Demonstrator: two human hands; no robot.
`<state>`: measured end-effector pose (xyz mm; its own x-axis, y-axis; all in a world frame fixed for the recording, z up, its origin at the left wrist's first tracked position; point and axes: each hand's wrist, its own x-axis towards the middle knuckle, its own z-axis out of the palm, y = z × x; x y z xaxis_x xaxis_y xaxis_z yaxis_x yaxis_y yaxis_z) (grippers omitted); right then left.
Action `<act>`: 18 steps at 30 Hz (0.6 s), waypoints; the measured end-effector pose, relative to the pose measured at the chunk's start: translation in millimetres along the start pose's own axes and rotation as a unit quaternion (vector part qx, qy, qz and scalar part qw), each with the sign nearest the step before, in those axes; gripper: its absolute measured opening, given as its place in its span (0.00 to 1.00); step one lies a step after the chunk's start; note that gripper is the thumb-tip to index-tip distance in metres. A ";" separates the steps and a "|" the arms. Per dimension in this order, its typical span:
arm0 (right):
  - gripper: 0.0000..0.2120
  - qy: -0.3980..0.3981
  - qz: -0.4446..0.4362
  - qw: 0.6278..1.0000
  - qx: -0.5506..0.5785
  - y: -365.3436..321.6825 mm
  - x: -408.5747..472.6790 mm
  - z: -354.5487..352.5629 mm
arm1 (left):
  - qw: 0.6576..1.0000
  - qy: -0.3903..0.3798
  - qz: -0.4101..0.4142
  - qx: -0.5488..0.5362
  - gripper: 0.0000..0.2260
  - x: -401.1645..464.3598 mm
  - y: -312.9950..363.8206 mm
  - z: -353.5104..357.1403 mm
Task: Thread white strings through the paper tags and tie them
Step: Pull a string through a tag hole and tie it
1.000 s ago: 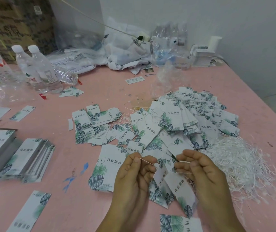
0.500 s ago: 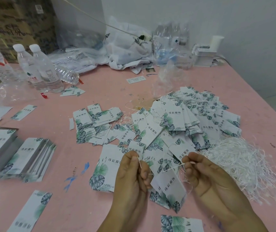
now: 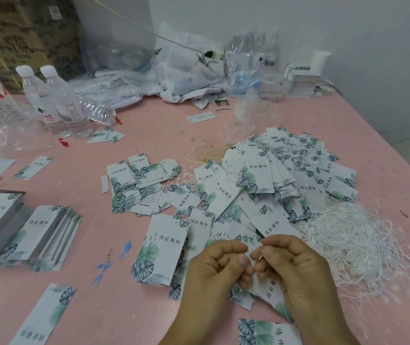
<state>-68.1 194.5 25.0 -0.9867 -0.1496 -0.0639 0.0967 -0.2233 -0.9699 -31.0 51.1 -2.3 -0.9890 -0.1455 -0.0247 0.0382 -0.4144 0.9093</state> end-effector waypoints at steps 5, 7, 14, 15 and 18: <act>0.09 -0.002 0.013 1.000 0.015 0.4 0.3 -1.8 | 1.000 0.002 0.009 0.020 0.10 1.6 -3.0 -1.7; 0.09 -0.007 0.006 1.000 0.006 0.1 -0.7 -1.0 | 0.999 0.006 0.018 0.034 0.10 2.4 -4.0 -2.3; 0.07 0.028 -0.021 0.998 -0.048 -2.0 -3.8 4.9 | 0.995 0.001 0.039 0.087 0.05 2.4 -4.9 -3.1; 0.06 0.029 -0.022 0.998 -0.056 -1.7 -4.2 4.9 | 0.995 0.003 0.038 0.089 0.05 2.1 -5.3 -2.7; 0.10 0.019 -0.025 0.996 -0.080 0.3 -5.5 5.9 | 0.995 0.010 0.035 0.091 0.06 1.2 -5.6 -0.9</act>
<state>-62.0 189.6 26.4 -0.9943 -0.1043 -0.0213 0.0290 -0.0729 -0.9969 -32.3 52.5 -7.8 -0.9817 -0.1871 0.0348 0.0789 -0.2336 0.9691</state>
